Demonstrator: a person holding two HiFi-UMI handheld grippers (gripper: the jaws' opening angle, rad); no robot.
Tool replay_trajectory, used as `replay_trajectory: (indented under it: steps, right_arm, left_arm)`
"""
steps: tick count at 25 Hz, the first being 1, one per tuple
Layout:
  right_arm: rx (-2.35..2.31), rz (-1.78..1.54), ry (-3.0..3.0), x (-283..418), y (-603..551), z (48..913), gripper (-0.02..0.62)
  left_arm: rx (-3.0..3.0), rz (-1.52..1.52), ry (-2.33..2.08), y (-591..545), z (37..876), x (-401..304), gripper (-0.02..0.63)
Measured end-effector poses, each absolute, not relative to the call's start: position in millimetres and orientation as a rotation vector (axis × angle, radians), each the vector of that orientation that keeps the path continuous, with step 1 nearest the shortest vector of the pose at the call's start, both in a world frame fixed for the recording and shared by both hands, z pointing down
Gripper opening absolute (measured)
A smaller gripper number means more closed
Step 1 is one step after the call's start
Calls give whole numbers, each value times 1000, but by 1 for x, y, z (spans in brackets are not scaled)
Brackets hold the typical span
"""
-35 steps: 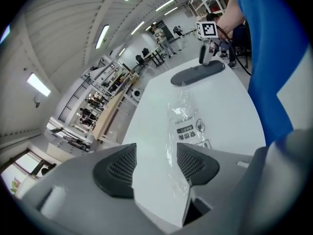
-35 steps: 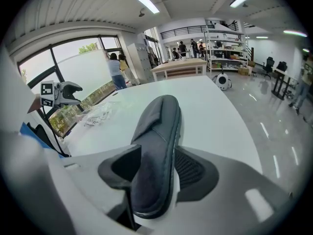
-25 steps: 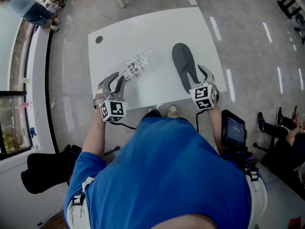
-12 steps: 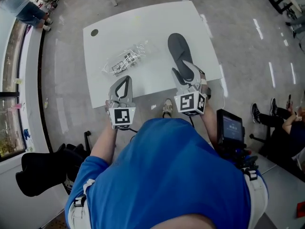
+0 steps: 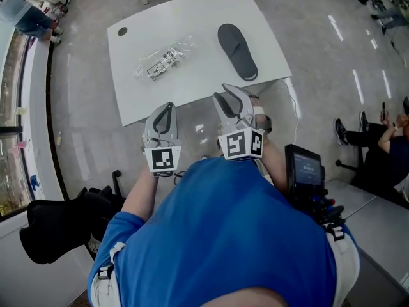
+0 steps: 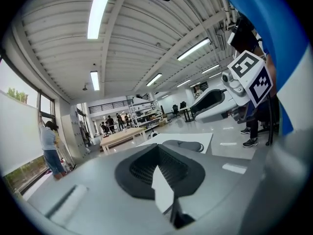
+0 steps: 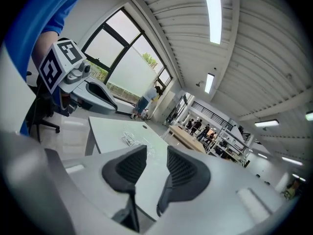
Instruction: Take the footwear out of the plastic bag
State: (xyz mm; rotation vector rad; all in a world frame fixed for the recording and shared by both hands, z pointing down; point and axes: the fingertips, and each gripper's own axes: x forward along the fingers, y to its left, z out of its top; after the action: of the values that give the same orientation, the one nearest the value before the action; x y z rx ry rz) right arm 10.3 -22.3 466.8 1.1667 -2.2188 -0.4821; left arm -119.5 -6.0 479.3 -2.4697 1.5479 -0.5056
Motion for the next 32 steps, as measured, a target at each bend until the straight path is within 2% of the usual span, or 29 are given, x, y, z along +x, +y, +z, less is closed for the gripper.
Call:
replay_trajectory:
  steps: [5, 9, 16, 25, 32]
  right_arm:
    - [1176, -479, -2232, -4, 31, 459, 44]
    - [1169, -462, -2232, -8, 60, 456, 5]
    - [1126, -443, -2253, 2, 88, 454, 3]
    - [1123, -406, -2272, 44, 100, 457, 3]
    - [1127, -383, -2287, 52, 103, 463, 3]
  left_arm:
    - [-2494, -476, 1524, 40, 470, -120, 8]
    - [-2510, -469, 1522, 63, 469, -120, 7]
    - [-2527, -402, 1565, 81, 465, -102, 8]
    - [-2563, -332, 1544, 94, 444, -45, 8]
    - [-2539, -334, 1534, 99, 443, -37, 8]
